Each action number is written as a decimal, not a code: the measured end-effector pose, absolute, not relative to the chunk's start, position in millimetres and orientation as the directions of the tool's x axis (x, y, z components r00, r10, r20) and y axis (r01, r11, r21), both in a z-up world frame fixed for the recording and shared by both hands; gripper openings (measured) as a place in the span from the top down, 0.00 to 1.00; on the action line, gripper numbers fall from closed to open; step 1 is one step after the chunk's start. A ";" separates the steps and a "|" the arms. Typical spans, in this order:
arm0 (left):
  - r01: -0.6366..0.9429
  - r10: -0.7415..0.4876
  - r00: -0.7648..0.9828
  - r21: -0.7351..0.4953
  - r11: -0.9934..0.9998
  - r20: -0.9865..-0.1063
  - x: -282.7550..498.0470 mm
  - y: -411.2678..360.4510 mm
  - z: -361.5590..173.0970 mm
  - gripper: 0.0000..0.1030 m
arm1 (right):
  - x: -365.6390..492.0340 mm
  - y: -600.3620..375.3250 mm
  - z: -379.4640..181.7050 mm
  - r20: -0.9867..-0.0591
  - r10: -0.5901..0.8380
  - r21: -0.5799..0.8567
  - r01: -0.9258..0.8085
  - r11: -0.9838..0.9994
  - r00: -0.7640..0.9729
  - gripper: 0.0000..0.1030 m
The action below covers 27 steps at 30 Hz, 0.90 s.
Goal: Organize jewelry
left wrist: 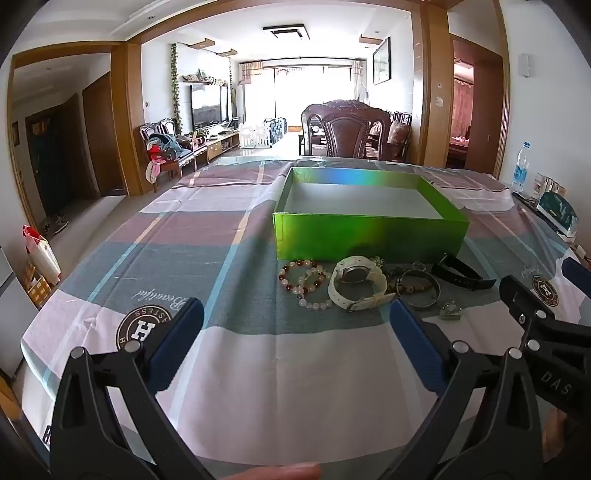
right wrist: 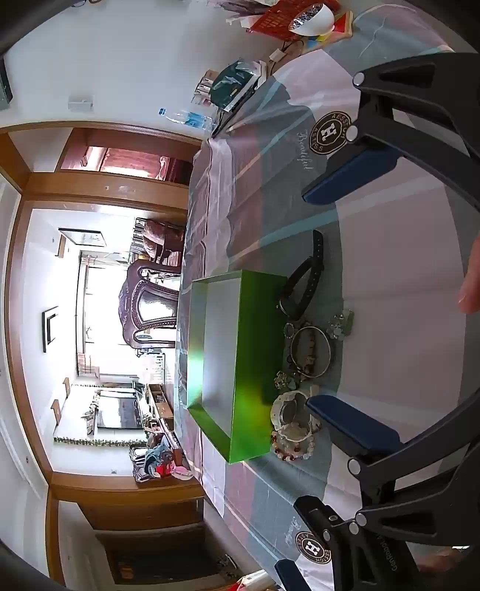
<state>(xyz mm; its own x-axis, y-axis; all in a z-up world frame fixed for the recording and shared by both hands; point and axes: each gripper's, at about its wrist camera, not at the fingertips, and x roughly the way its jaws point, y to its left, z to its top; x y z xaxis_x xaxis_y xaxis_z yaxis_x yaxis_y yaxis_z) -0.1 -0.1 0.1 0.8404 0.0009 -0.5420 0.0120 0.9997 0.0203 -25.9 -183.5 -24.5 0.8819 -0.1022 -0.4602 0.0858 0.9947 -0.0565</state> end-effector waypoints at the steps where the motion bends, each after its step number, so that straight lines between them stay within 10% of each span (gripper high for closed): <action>1: 0.011 0.002 0.841 0.021 1.000 -0.541 -0.2 -0.1 0.1 0.03 | -25.9 -183.7 -24.6 -0.462 -0.101 -0.055 0.085 0.995 0.881 0.03; 27: 0.013 0.002 0.842 0.024 1.000 -0.540 -0.8 -1.4 2.8 0.03 | -24.3 -182.1 -25.1 -0.467 -0.096 -0.048 0.083 0.995 0.879 0.03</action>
<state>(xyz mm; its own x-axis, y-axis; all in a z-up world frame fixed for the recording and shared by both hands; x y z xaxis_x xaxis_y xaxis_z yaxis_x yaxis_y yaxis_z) -0.8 -1.4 2.8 0.8419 0.0025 -0.5396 0.0126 0.9996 0.0243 -24.3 -182.1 -25.1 0.8793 -0.0959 -0.4665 0.0833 0.9954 -0.0476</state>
